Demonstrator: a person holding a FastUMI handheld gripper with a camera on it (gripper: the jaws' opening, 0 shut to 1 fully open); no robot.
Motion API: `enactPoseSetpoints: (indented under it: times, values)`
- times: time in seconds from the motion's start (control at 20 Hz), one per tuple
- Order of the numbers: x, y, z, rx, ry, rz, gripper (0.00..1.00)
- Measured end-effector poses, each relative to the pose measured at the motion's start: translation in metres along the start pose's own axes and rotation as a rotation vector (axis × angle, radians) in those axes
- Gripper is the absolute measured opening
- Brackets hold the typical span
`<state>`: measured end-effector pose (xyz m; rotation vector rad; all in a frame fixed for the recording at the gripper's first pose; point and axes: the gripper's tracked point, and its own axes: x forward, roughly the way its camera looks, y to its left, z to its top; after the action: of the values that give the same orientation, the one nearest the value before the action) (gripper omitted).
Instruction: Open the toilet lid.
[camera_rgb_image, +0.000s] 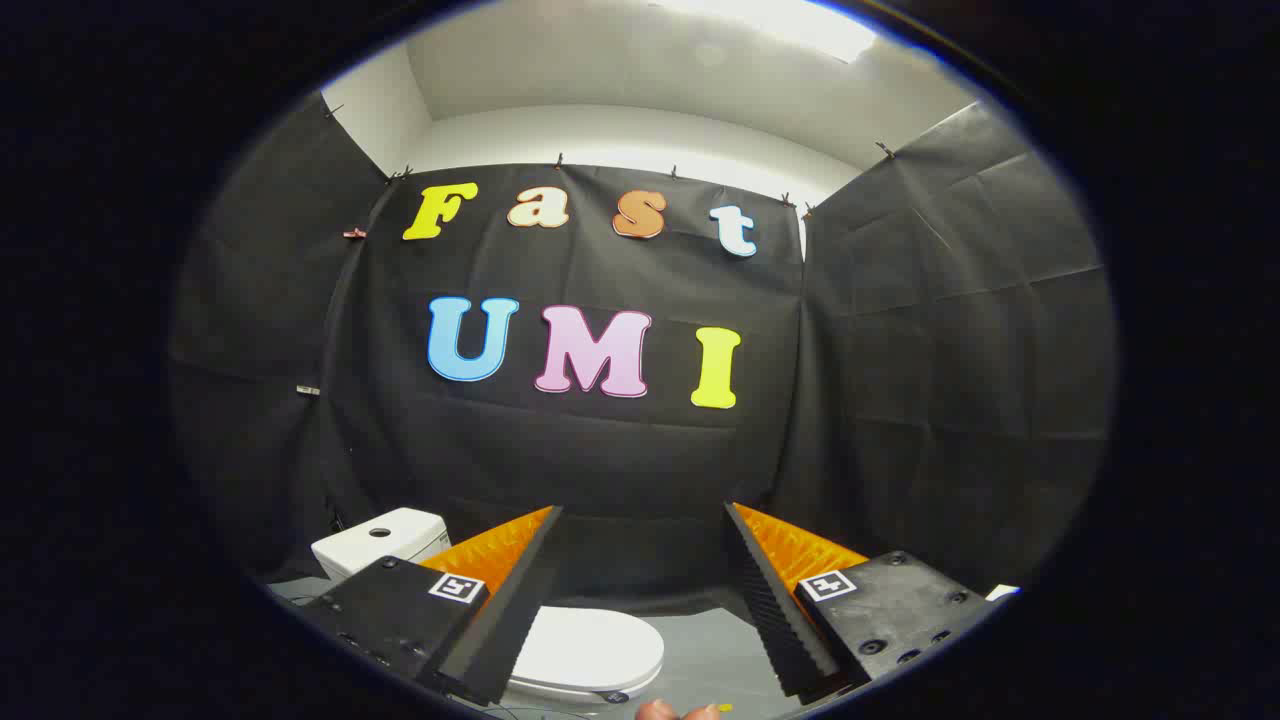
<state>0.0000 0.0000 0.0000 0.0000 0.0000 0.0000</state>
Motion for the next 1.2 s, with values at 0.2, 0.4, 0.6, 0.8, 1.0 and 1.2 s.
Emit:
enactPoseSetpoints:
  times: [0.2, 0.4, 0.6, 0.8, 1.0, 1.2]
  values:
    - [0.001, -0.002, -0.002, 0.002, 0.004, -0.003, 0.98]
    - [0.001, -0.004, -0.004, 0.004, 0.006, -0.011, 0.98]
    - [0.002, -0.005, -0.001, -0.002, 0.000, -0.014, 0.98]
    - [0.004, -0.001, 0.003, -0.002, -0.012, -0.006, 0.98]
    - [0.007, 0.002, -0.003, 0.006, -0.003, 0.003, 0.98]
    - [0.013, 0.002, -0.015, -0.007, -0.027, 0.012, 0.98]
